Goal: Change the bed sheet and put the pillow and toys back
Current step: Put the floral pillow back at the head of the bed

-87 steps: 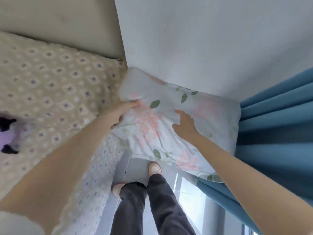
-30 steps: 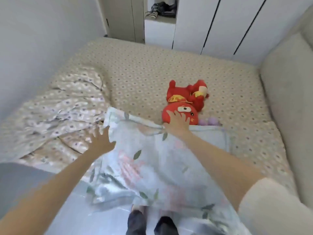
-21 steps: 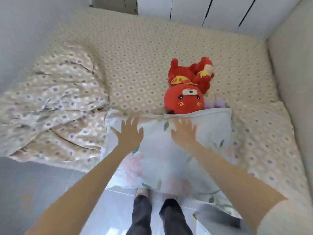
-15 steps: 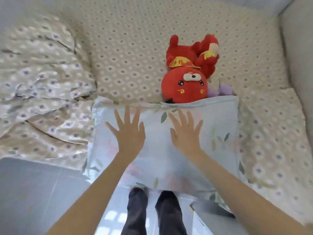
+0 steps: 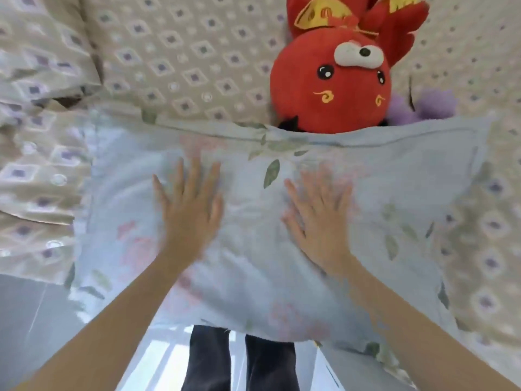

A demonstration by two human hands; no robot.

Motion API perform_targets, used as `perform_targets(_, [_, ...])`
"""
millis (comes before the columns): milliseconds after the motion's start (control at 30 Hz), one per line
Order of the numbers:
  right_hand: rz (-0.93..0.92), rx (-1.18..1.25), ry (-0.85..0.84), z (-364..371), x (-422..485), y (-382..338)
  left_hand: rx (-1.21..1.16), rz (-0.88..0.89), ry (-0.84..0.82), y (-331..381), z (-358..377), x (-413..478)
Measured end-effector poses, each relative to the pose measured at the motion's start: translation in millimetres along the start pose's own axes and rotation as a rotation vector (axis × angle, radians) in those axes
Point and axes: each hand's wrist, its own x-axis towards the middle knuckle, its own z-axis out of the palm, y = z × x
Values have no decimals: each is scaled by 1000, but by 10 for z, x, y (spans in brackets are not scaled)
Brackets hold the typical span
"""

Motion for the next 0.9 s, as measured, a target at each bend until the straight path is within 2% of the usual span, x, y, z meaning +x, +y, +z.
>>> perform_targets(33, [-20, -9, -22, -5, -24, -34, 2, -10, -9, -44, -18, 4])
perform_targets(133, [47, -47, -226, -30, -75, -101, -21, -48, -145, -112, -116, -71])
perform_targets(167, [83, -5, -220, -103, -9, -134, -31, -59, -150, -112, -179, -65])
perform_targets(267, [23, 158, 39, -443, 370, -217, -74, -97, -92, -66, -453, 147])
perform_targets(333, [-79, 209, 117, -636, 645, -247, -122, -130, -37, -72, -660, 254])
perform_targets(367, [-112, 222, 85, -701, 792, -258, -151, -142, -10, -82, -747, 289])
perform_targets(433, [-99, 279, -80, -762, 1060, -284, -204, -143, 3, -95, -904, 346])
perform_targets(500, [-4, 337, -252, -744, 1244, -260, -230, -117, -1, -120, -1016, 365])
perform_targets(600, [158, 375, -362, -732, 1299, -205, -204, -36, -54, -199, -1109, 308])
perform_targets(700, [99, 378, -451, -757, 1220, -214, -183, 28, -92, -257, -1149, 202])
perform_targets(800, [-27, 612, -619, -910, 1053, -288, -261, -5, -136, -270, -1235, 96])
perform_targets(900, [-43, 787, -582, -1223, 837, -317, -376, -27, -180, -219, -1439, -34])
